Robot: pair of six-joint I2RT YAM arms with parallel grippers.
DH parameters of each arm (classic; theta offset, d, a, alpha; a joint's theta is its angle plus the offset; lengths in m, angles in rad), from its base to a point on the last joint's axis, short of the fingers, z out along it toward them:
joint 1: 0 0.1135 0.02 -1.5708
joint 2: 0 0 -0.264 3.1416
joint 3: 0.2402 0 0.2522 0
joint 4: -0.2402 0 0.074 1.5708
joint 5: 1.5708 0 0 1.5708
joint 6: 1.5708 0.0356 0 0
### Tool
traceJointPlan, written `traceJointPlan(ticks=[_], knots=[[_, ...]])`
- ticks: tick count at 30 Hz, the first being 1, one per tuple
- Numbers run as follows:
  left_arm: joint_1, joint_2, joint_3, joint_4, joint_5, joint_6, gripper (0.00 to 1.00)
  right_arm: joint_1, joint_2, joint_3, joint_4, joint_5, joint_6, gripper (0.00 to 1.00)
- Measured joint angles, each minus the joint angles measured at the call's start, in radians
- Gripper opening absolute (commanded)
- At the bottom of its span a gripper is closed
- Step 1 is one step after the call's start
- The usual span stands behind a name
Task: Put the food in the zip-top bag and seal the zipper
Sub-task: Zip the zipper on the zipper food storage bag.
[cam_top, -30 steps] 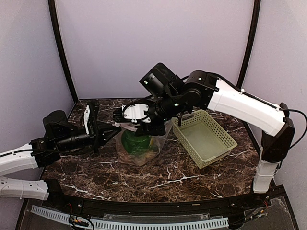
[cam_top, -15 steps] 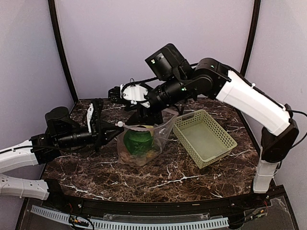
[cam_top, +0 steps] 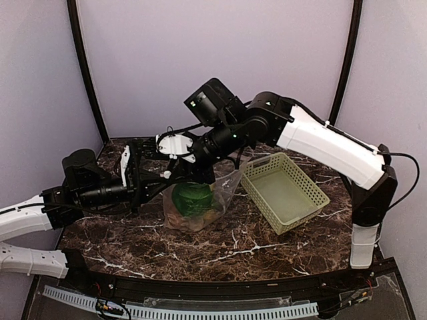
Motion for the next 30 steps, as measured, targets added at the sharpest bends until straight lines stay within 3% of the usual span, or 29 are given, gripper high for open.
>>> traceJointPlan(ticks=[18,27,30], knots=[[0.000,-0.009,0.000,-0.011,-0.002,0.010,0.01,0.000,0.000,0.006,-0.001,-0.021,0.023,0.18],[0.000,-0.009,0.000,-0.012,-0.004,0.010,0.01,-0.005,0.000,0.015,0.000,-0.030,0.040,0.00],[0.000,-0.009,0.000,-0.011,-0.006,0.011,0.01,-0.007,0.000,0.015,0.000,-0.031,0.043,0.00]])
